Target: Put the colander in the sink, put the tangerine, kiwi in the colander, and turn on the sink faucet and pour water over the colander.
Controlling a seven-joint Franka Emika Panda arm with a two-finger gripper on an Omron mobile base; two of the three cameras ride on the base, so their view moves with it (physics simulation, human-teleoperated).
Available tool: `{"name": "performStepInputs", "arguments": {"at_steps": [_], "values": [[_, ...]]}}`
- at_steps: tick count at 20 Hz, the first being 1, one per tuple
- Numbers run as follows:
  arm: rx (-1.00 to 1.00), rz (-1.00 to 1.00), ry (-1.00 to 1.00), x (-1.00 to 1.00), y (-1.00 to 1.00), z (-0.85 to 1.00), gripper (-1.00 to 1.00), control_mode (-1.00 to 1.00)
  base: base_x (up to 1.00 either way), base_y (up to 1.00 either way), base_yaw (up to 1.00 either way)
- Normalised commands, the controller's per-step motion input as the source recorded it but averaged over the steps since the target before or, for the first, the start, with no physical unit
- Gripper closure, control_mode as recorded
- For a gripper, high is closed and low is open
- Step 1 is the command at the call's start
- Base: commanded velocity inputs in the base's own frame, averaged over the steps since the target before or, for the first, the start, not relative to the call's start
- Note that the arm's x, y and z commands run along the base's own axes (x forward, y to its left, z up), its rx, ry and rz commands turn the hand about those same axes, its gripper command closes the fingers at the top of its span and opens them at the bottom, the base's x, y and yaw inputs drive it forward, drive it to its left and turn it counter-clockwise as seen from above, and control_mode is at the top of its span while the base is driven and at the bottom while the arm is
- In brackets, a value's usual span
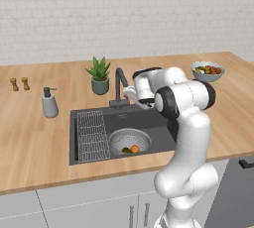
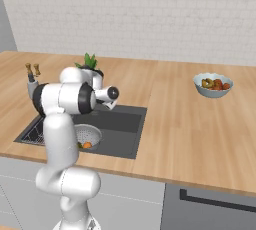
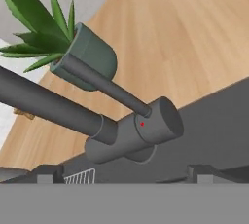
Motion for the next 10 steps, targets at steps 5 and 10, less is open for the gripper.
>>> {"name": "performStepInputs", "arguments": {"at_steps": [5, 10], "values": [[0.0, -0.08, 0.0, 0.33, 0.09, -0.15, -1.0, -1.0, 0.0, 0.0, 0.0], [0.01, -0.08, 0.0, 0.38, 0.01, -0.11, -1.0, -1.0, 0.0, 0.0, 0.0]]}}
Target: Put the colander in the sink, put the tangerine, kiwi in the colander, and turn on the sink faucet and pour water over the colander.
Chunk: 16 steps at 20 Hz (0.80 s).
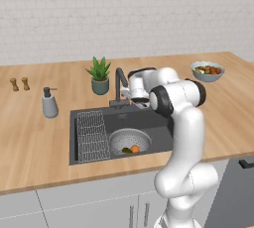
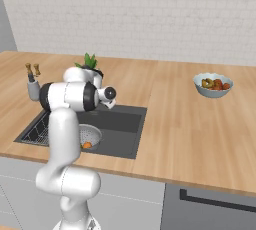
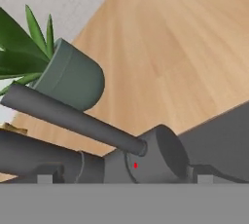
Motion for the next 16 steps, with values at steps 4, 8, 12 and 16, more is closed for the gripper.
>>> {"name": "performStepInputs", "arguments": {"at_steps": [4, 8, 12, 16], "values": [[0.02, -0.07, 0.0, 0.29, 0.0, -0.12, -1.0, -1.0, 0.0, 0.0, 0.0], [0.04, -0.06, 0.0, 0.32, 0.0, -0.15, -1.0, -1.0, 0.0, 0.0, 0.0], [0.04, -0.06, 0.0, 0.32, 0.0, -0.16, -1.0, -1.0, 0.0, 0.0, 0.0], [0.05, -0.06, 0.0, 0.32, 0.0, -0.18, -1.0, -1.0, 0.0, 0.0, 0.0]]}}
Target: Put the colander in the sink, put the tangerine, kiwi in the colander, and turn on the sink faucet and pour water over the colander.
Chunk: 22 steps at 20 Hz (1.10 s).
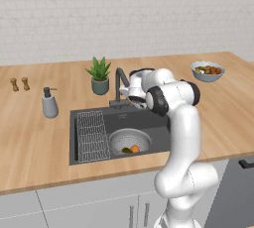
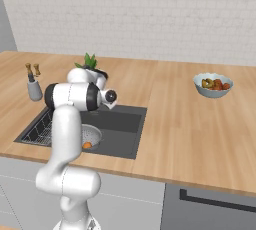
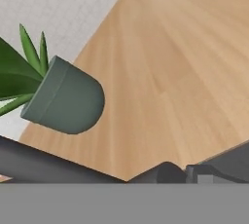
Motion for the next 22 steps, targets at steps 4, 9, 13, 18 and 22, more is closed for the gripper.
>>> {"name": "performStepInputs", "arguments": {"at_steps": [4, 9, 13, 18, 22], "values": [[0.04, -0.07, 0.0, 0.08, -0.02, -0.1, -1.0, -1.0, 0.0, 0.0, 0.0], [0.02, -0.07, 0.0, -0.01, -0.1, -0.01, -1.0, -1.0, 0.0, 0.0, 0.0], [0.02, -0.08, 0.0, 0.01, -0.13, -0.01, -1.0, -1.0, 0.0, 0.0, 0.0], [0.02, -0.08, 0.0, 0.07, -0.04, -0.03, -1.0, -1.0, 0.0, 0.0, 0.0], [0.03, -0.1, 0.0, 0.0, -0.05, -0.05, -1.0, -1.0, 0.0, 0.0, 0.0]]}}
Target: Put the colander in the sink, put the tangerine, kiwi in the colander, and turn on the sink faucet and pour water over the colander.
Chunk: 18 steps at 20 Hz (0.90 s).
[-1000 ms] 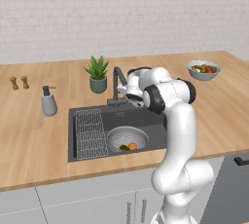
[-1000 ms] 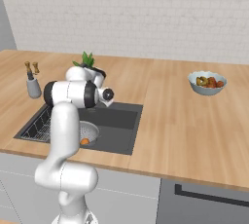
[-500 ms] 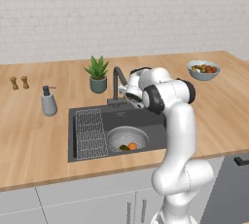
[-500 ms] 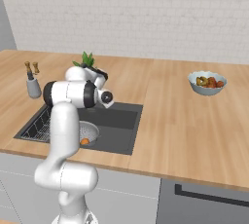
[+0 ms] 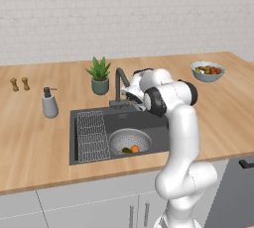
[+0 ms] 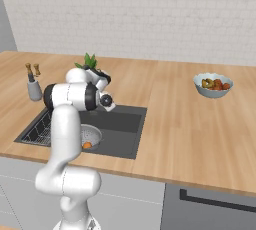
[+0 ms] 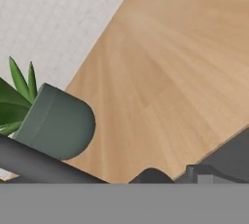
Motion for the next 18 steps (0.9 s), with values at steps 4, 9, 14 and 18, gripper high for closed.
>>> {"name": "performStepInputs", "arguments": {"at_steps": [4, 9, 14, 18], "values": [[0.03, -0.1, 0.0, 0.0, -0.32, 0.0, 1.0, -1.0, 0.0, 0.0, 0.0], [0.08, -0.11, 0.0, -0.03, -0.89, 0.0, 1.0, -1.0, 0.0, 0.0, 0.0], [0.09, -0.13, 0.0, -0.07, -1.0, 0.0, 1.0, -1.0, 0.0, 0.0, 0.0], [0.12, -0.14, 0.0, -0.17, -1.0, 0.0, 1.0, -1.0, 0.0, 0.0, 0.0]]}}
